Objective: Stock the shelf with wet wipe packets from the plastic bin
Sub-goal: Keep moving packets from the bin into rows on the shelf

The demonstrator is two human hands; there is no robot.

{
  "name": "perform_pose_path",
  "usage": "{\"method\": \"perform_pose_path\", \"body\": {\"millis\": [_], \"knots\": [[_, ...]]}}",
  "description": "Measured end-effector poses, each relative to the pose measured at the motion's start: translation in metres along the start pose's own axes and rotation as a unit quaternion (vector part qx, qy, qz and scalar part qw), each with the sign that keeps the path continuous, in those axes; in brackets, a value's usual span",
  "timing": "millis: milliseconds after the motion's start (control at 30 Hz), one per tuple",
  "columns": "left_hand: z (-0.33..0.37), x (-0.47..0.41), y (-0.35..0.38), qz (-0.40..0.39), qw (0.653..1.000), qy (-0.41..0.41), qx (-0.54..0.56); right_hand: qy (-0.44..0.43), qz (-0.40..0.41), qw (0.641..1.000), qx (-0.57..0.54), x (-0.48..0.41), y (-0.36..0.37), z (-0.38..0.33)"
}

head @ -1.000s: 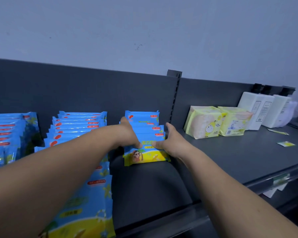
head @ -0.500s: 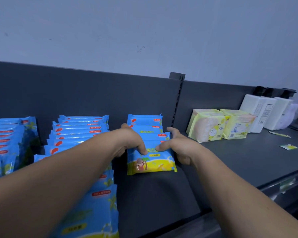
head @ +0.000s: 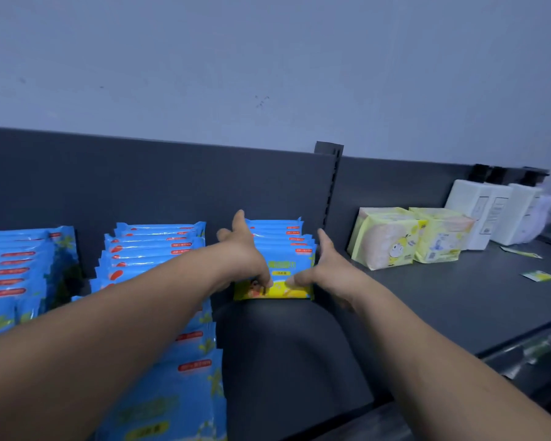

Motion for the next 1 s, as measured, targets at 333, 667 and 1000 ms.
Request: {"method": "perform_pose_path", "body": {"millis": [333, 667, 1000], "knots": [[-0.006, -0.007, 0.013, -0.014, 1.0, -0.012, 0.011, 0.014, 0.051, 0.994, 0.094, -0.001, -0.011, 0.003], [-0.007, -0.008, 0.02, -0.002, 1.0, -0.026, 0.01, 0.016, 0.061, 0.984, 0.165, 0.014, -0.015, 0.009], [0.01, 0.018, 0.015, 0.04, 0.994, -0.002, -0.1, 0.025, 0.083, 0.977, 0.195, 0.045, -0.032, 0.005]]}}
Point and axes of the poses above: each hand's wrist, its own x-axis away from the middle knuckle, its own y-axis out of the palm, z = x × y, the point moved 10 cm from there along -x, towards the middle knuckle
